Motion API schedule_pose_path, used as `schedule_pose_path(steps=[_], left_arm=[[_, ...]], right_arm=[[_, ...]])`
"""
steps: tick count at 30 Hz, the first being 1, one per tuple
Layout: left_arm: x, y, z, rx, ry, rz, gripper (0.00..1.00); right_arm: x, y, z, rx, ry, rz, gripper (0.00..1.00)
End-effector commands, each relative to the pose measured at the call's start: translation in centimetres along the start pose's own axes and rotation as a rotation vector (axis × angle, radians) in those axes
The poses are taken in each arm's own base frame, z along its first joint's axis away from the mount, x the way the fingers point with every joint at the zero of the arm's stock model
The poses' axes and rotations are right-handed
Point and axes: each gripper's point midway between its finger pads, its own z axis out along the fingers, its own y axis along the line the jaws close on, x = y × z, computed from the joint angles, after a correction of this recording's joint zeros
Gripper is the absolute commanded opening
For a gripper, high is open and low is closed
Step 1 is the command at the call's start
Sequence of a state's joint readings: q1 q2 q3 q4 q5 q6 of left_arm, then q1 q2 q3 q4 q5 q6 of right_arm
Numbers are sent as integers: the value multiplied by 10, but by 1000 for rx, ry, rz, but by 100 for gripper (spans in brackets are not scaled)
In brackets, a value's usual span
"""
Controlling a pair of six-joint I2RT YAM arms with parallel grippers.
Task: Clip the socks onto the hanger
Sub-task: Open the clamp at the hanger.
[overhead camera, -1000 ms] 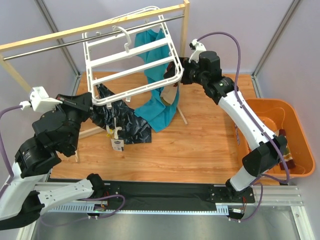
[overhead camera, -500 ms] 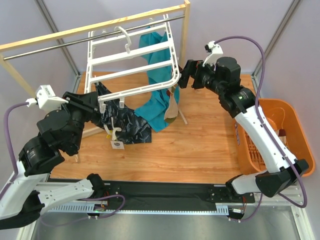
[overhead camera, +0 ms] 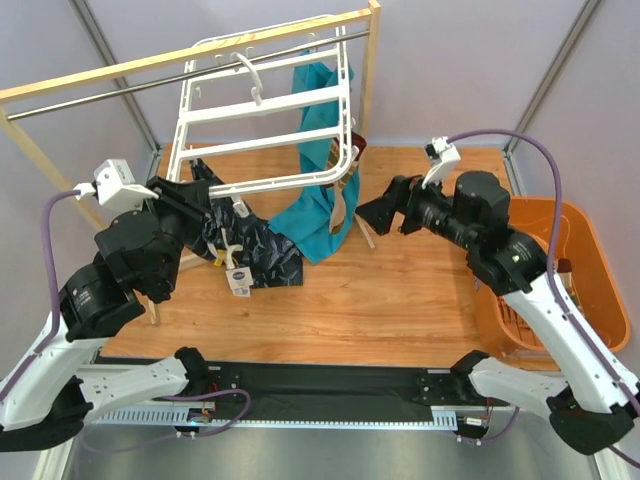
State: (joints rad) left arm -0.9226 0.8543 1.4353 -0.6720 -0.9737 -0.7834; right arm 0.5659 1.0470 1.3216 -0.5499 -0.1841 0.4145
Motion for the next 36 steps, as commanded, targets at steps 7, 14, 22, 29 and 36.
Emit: schedule_pose_path(steps=[7,14,22,29,36], left_arm=[[-18,-6,-8,46,-23,-9,41],[-21,-3,-13,68,-13,-23,41],[-24,1,-25,113,12,-50,41],[-31,14,-33,115,-4,-63,41],[-36,20,-39,126,-11,-69,41]], right_arm=[[51,146,-9,-408,-22,-235,79],[49,178,55,-436,-346,-464,94],[50,187,122,-438,-367,-621,99],[38,205,120,-582,-548,-636,97],[31,212,132,-593,-558,-617,95]])
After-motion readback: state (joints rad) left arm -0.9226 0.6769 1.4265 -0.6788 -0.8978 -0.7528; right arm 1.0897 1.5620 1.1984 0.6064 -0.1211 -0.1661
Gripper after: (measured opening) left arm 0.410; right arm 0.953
